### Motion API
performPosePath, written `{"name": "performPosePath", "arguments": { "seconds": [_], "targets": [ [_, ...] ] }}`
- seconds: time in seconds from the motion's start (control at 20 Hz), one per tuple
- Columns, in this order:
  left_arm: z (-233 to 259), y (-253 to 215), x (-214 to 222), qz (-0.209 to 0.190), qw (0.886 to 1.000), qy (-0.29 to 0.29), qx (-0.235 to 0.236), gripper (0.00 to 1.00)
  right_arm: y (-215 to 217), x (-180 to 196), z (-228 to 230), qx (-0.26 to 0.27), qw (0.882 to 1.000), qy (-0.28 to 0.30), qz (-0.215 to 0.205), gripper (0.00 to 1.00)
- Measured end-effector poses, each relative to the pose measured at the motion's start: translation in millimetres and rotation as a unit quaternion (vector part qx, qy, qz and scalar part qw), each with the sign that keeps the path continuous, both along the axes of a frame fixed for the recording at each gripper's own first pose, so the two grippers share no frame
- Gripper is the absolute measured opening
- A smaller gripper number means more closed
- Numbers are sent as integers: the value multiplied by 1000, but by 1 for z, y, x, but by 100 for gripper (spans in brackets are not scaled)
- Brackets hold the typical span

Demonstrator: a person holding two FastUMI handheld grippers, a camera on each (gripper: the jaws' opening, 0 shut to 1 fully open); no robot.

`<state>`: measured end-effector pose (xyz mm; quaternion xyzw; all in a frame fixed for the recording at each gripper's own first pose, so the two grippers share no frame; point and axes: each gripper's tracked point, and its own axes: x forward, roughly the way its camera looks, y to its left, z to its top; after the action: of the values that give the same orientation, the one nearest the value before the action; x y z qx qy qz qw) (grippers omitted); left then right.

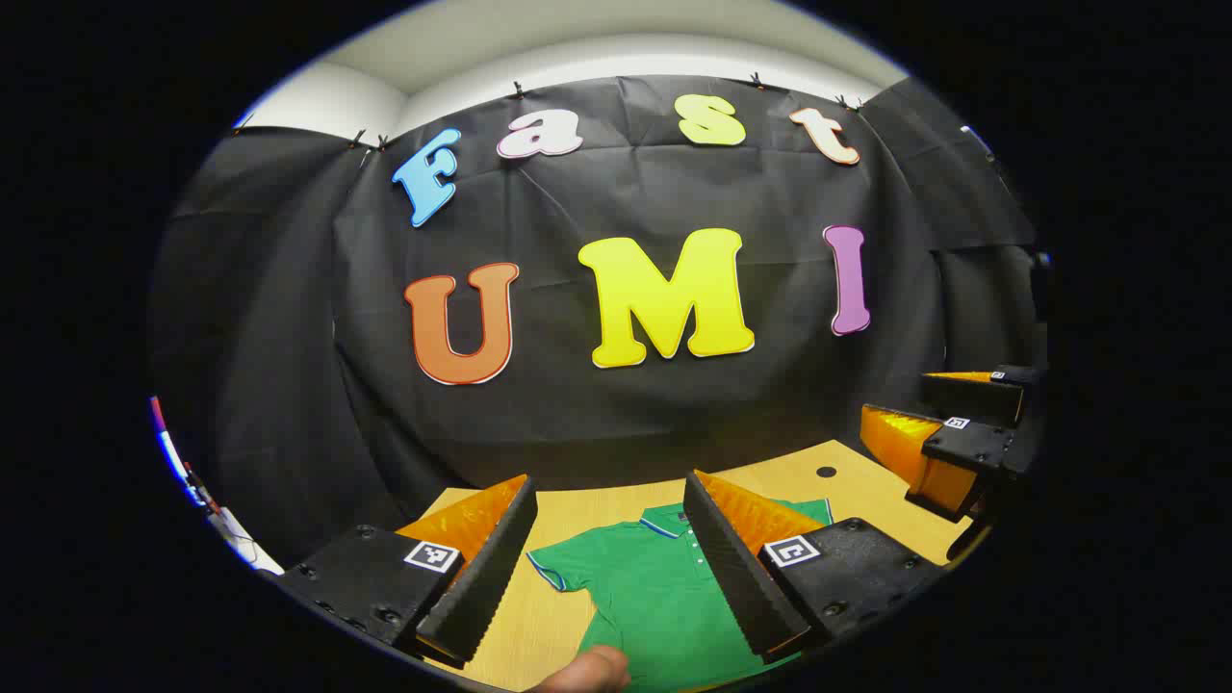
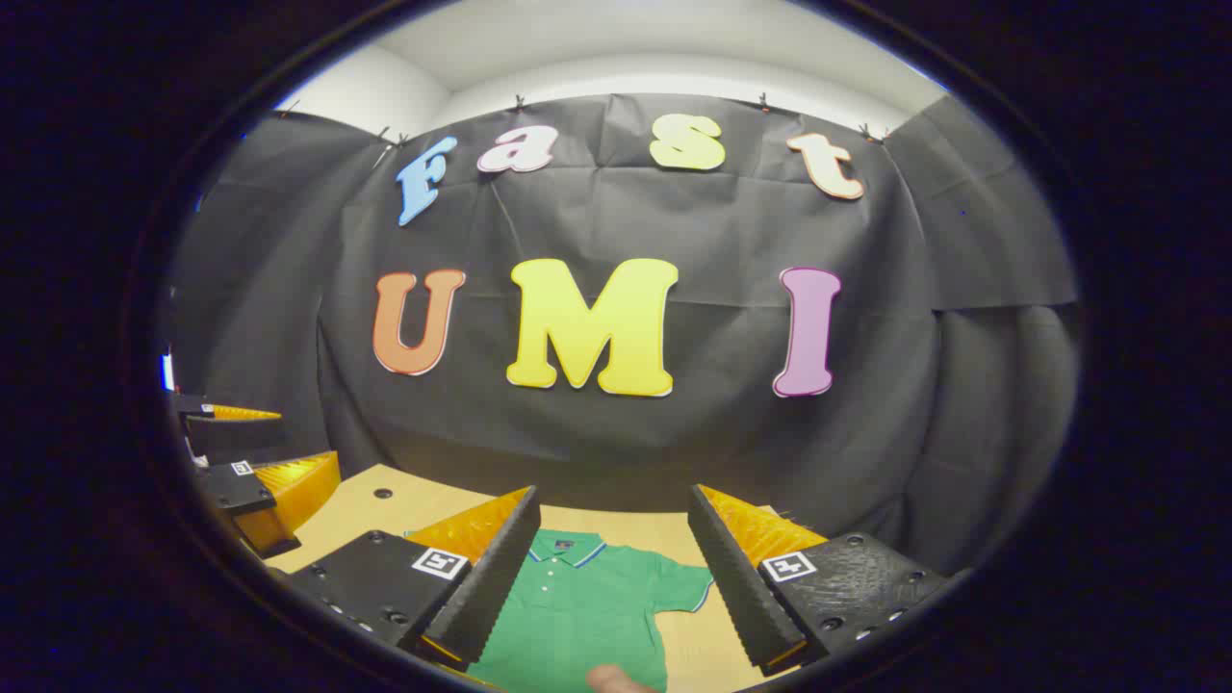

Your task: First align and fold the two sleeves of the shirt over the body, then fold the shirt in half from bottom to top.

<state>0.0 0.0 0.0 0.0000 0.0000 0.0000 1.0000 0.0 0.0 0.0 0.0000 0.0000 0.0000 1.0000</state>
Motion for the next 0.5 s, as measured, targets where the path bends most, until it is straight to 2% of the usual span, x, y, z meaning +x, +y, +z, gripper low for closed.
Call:
{"name": "performPosePath", "arguments": {
  "seconds": [0.05,0.25,0.5],
  "targets": [
    [2,5,4,5,1000,-4,2,99,5,2,3,-8,1000,-5,1,96],
    [-5,13,17,6,1000,-1,-14,98,20,12,15,-7,1000,2,0,95],
    [-6,-2,31,16,999,9,-33,99,2,19,20,-30,999,11,13,97]
  ]
}}
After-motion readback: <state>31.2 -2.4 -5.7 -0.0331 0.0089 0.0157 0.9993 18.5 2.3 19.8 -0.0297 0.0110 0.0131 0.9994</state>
